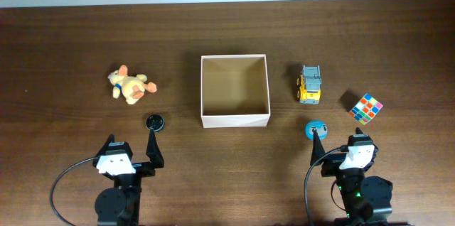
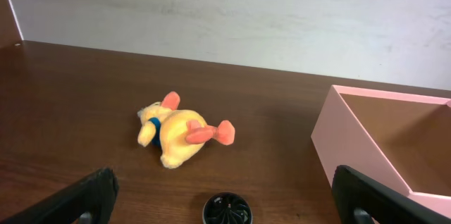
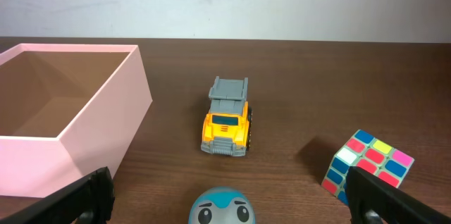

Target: Pack container

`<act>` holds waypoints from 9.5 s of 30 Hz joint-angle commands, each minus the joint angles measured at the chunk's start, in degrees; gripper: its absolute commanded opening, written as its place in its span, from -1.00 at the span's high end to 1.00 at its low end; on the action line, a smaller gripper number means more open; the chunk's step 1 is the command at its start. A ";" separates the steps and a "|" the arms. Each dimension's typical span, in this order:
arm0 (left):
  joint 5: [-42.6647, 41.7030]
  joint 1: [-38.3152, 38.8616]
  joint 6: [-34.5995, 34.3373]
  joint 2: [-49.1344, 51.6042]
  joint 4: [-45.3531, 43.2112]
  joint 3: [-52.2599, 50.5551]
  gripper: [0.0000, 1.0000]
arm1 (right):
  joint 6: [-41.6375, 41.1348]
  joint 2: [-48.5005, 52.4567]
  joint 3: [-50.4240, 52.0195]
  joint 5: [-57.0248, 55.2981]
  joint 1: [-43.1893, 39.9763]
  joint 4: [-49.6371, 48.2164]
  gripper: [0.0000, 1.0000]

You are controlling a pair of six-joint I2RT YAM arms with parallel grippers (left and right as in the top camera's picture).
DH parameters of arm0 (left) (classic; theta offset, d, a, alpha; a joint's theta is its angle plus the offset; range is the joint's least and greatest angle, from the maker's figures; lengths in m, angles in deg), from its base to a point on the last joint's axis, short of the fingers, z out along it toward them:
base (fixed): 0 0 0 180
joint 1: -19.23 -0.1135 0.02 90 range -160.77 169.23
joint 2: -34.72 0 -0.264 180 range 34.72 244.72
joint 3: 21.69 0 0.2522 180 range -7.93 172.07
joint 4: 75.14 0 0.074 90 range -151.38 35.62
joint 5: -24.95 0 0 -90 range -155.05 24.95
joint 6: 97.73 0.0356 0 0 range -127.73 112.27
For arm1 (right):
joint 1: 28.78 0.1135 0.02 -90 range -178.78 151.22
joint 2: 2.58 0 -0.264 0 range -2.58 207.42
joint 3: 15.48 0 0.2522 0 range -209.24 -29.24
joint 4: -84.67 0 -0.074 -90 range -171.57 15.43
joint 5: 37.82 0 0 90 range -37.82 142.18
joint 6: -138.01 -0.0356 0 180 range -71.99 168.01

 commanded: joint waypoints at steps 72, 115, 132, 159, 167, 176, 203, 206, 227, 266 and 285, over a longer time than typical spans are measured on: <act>-0.83 -0.15 0.92 -0.55 -0.13 -0.33 -0.98 | -7.26 -0.26 -6.75 10.19 0.48 -3.48 -0.98; -0.83 -0.15 0.90 -0.55 -0.13 -0.33 -0.99 | -30.05 84.94 -76.06 0.83 -6.93 48.33 -0.97; -0.83 -0.15 0.92 -0.55 -0.13 -0.33 -0.99 | -50.34 86.71 -75.12 -12.04 -12.09 48.35 -0.97; -0.83 -0.15 0.92 -0.55 -0.13 -0.33 -0.99 | -47.41 106.90 -74.97 -3.98 -21.55 35.63 -0.98; -0.83 -0.15 0.92 -0.55 -0.11 -0.33 -0.99 | -46.16 106.90 -74.97 -2.29 -20.46 38.03 -0.98; -0.83 -0.15 0.92 -0.55 -0.11 -0.33 -0.99 | -44.68 106.90 -74.97 -3.10 -17.42 42.10 -0.98; -0.83 -0.15 0.92 -0.55 -0.13 -0.33 -0.98 | -36.48 106.90 -74.97 -15.28 -17.27 38.12 -0.98; -0.83 -0.15 0.92 -0.55 -0.13 -0.33 -0.98 | -36.76 107.03 -74.97 -15.26 -17.25 36.85 -0.98; -0.83 -0.15 0.90 -0.55 -0.13 -0.33 -0.99 | -37.11 109.35 -65.22 -9.38 -17.27 27.50 -0.76; -0.83 -0.15 0.92 -0.50 -0.13 -0.33 -0.99 | -22.16 109.24 -65.16 5.60 -25.07 27.63 -0.98; -0.83 -0.15 0.92 -0.50 -0.13 -0.33 -0.99 | -37.05 109.24 -65.16 5.22 -25.16 28.06 -0.82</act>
